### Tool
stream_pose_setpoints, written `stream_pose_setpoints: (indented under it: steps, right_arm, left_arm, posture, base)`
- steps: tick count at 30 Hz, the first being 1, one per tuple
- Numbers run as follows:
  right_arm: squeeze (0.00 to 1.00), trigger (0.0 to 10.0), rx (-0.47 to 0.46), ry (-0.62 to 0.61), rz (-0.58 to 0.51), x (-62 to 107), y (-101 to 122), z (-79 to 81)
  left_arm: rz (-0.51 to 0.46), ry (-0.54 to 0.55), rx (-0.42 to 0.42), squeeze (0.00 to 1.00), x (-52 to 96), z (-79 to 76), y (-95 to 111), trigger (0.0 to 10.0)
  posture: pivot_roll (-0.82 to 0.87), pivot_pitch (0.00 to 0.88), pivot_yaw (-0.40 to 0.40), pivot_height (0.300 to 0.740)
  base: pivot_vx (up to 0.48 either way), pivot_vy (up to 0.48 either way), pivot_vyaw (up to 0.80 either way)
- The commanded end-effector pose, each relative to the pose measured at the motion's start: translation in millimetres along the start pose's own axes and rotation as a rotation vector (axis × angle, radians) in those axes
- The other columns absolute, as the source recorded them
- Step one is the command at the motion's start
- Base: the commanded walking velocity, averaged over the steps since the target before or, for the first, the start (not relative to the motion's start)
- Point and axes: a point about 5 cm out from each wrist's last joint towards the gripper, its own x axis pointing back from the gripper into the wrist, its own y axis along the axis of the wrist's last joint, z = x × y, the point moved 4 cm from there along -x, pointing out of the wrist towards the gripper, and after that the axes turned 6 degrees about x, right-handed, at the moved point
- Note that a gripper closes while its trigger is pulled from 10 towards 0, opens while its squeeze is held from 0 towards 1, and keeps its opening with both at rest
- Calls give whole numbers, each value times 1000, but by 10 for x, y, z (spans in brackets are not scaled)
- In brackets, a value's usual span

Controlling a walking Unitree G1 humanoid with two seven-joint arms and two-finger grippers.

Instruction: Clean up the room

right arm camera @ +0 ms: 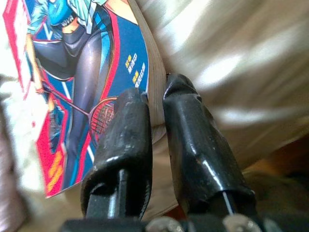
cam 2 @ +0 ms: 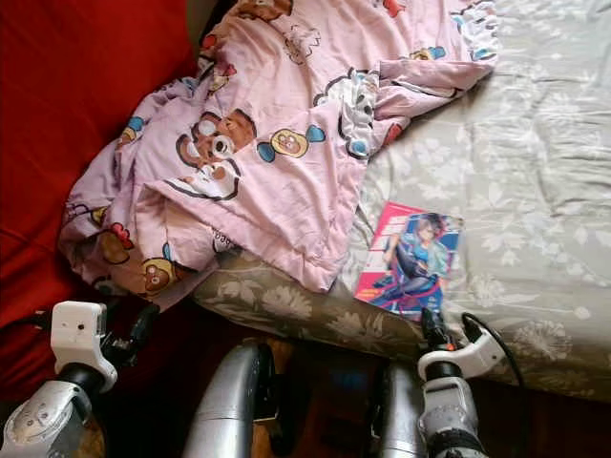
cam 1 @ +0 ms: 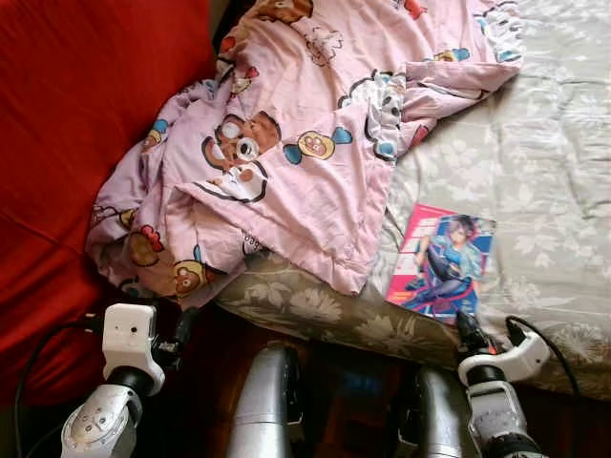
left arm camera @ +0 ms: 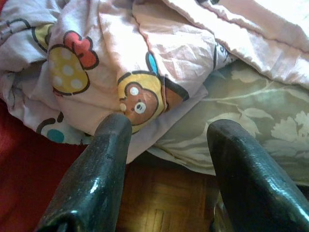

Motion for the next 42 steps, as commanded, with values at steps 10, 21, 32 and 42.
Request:
stream_pose_setpoints:
  steps: [10,21,32,42]
  right_arm:
    - [0,0,180,-97,-75,162,100,-208]
    - [0,0,418,126,-222,40,347,568]
    - [0,0,702,199,-229,184,356,814]
    - [0,10000,785,219,-148,235,115,911]
  left_arm:
    - [29,32,-4,0,-30,53,-139,10000]
    - [-9,19,34,0,-228,-71,-148,10000]
    - [-16,41,121,0,-403,-147,-265,10000]
    - [5,74,187,0,-444,-175,-450,10000]
  posture:
    - [154,297,131,621]
    - [87,211,94,621]
    - [24,110,52,621]
    - [-9,46,24,621]
  base:
    - [0,0,0]
    - [0,0,0]
    - [0,0,0]
    - [0,0,0]
